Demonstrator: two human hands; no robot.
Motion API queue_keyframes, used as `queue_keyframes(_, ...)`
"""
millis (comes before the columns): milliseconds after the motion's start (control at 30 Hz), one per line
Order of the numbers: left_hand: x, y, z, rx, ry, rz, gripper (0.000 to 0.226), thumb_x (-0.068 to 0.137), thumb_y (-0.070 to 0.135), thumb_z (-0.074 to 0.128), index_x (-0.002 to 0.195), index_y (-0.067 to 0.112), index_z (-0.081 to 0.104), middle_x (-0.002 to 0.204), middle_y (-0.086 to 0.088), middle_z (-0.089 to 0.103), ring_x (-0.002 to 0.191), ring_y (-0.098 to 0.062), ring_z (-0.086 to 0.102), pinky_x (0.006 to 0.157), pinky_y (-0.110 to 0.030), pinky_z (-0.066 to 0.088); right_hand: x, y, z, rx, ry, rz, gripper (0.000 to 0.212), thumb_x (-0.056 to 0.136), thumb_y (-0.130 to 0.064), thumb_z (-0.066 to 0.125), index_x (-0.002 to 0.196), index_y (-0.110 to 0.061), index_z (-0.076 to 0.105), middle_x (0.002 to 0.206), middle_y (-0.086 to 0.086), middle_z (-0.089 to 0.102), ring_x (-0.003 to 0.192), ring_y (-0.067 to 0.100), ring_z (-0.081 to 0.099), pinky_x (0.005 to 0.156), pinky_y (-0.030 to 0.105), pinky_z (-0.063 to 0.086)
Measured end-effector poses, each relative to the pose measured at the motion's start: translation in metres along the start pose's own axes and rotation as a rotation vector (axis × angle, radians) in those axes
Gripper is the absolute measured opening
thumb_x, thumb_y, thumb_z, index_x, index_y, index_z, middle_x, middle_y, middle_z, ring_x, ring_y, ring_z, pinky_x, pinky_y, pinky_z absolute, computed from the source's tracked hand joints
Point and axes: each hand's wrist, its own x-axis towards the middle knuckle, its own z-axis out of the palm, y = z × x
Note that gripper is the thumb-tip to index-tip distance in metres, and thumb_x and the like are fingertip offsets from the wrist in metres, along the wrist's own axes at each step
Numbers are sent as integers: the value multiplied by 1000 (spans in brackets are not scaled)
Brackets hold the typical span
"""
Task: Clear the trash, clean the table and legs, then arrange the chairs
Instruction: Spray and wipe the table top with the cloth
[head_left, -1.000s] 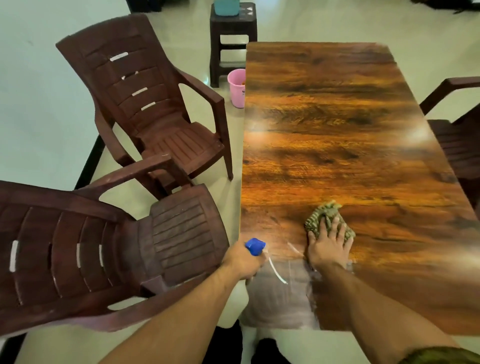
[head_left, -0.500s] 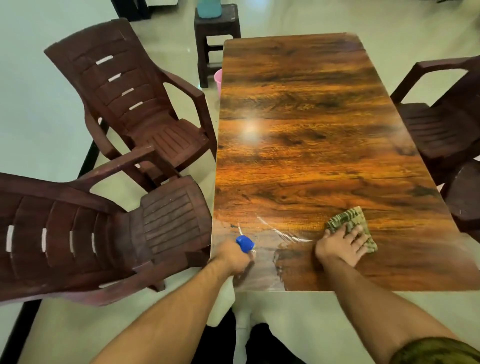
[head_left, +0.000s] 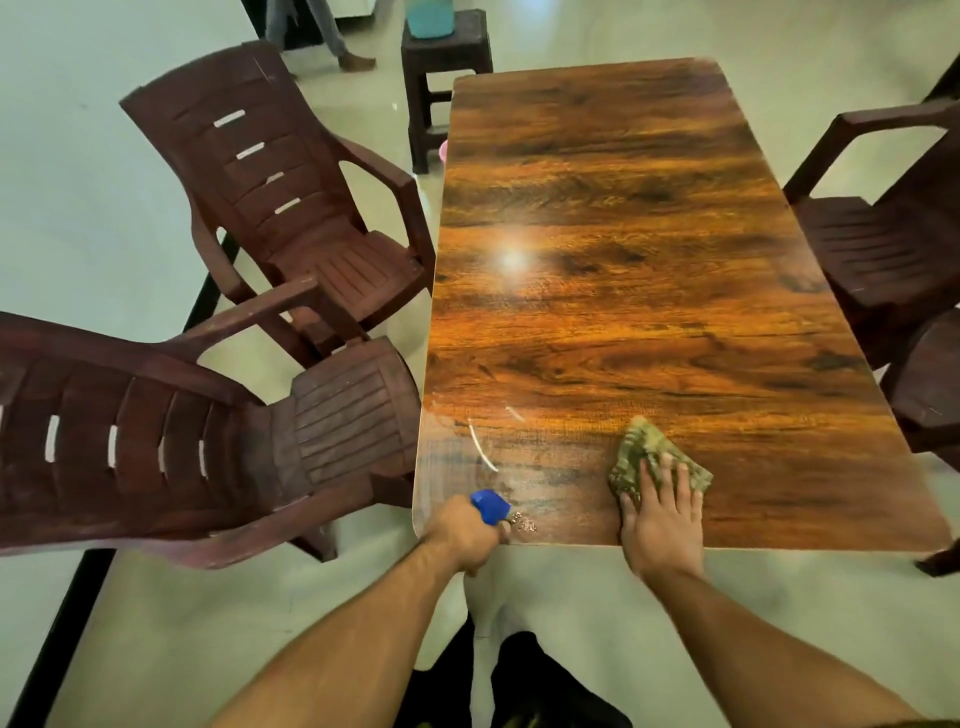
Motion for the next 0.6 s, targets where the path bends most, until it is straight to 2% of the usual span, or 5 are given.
queue_keyframes(100,-6,-5,2,-32,121,-24,28,77,38,78,89,13,73,71,-4,66,60,-21,62,60,-30,56,-17,-48,5,74,-67,123,66,103,-50,15,157,-21,-9,161,11,-22,149,34,-23,122,52,-8)
queue_keyframes(267,-17,-6,-4,16,131,-3,28,86,40,64,80,12,65,70,-5,63,63,-23,63,62,-35,58,-33,-69,26,-213,-175,-796,62,99,-56,32,152,-24,38,164,8,12,152,31,-8,119,48,-3)
queue_keyframes(333,-18,-10,-9,-13,175,-8,26,86,38,63,78,14,63,71,-5,61,66,-23,60,62,-35,54,-4,-66,10,-291,-189,-916,66,100,-59,23,157,-25,24,164,8,-1,150,33,-17,120,45,-17)
queue_keyframes(500,-14,-27,-22,-150,229,-49,39,70,52,63,85,16,67,71,-8,68,57,-25,61,61,-41,59,62,-108,-16,-35,-119,-41,69,102,-53,8,159,-17,-7,159,18,-24,148,40,-22,121,57,-9)
queue_keyframes(600,-17,-30,-35,-156,278,-63,28,84,43,68,77,15,67,61,0,63,54,-20,59,55,-31,53,61,-161,2,-33,-202,-246,68,102,-55,10,159,-22,-6,160,14,-22,147,39,-25,119,57,-15)
